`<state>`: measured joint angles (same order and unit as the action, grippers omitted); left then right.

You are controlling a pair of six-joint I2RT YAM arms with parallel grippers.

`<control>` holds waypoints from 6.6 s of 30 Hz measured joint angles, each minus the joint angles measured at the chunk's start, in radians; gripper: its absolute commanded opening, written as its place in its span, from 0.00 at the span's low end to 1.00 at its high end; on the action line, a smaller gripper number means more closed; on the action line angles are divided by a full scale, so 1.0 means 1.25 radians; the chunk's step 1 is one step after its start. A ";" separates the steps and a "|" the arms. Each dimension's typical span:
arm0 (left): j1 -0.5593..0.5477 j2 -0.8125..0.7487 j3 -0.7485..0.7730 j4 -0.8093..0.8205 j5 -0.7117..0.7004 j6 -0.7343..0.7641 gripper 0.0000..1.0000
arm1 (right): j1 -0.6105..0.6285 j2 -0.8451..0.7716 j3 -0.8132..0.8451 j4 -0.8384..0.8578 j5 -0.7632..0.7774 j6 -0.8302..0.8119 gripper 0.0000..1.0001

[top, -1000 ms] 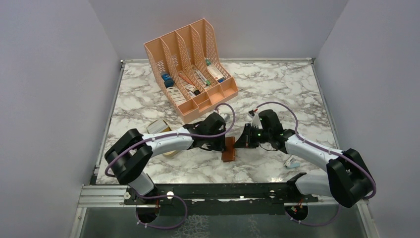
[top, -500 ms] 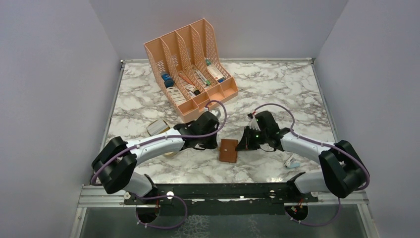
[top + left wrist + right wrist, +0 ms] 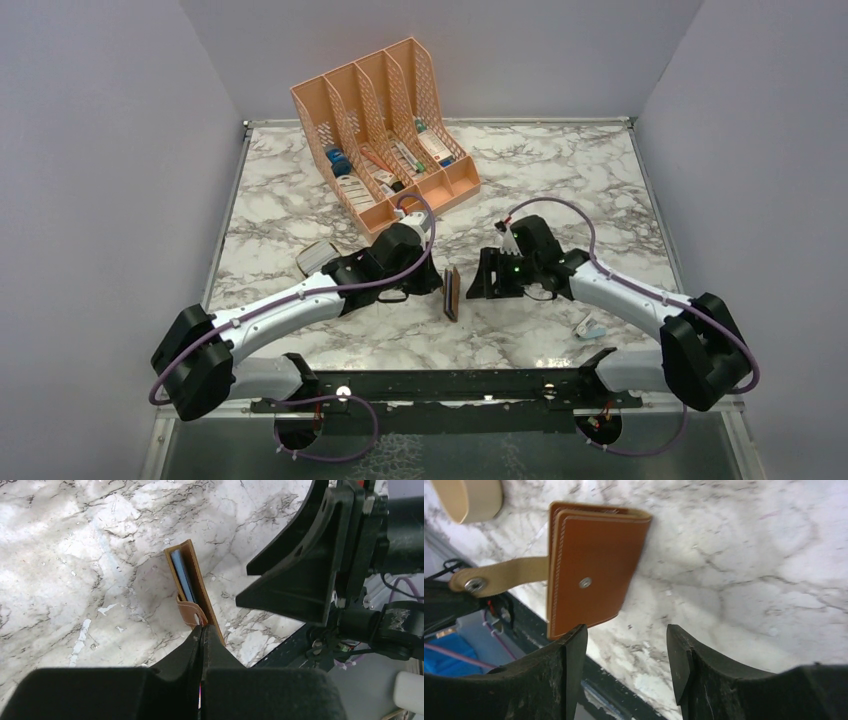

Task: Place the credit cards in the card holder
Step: Open the card holder at the center of the board.

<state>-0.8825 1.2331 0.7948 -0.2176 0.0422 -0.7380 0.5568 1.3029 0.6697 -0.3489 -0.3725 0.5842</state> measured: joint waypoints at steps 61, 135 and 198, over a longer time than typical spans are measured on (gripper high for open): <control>0.000 -0.030 -0.092 0.005 -0.014 -0.008 0.00 | 0.100 -0.091 0.085 -0.208 0.257 0.060 0.43; 0.000 -0.067 -0.082 -0.001 -0.027 -0.009 0.00 | 0.142 0.110 0.069 0.028 0.105 0.060 0.50; 0.015 0.098 -0.123 -0.034 -0.060 -0.045 0.00 | 0.142 0.053 -0.023 -0.043 0.388 0.114 0.20</control>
<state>-0.8639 1.3556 0.6407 -0.2596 -0.0334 -0.7940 0.7341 1.3693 0.6415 -0.4030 0.1127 0.7269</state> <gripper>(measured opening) 0.010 0.165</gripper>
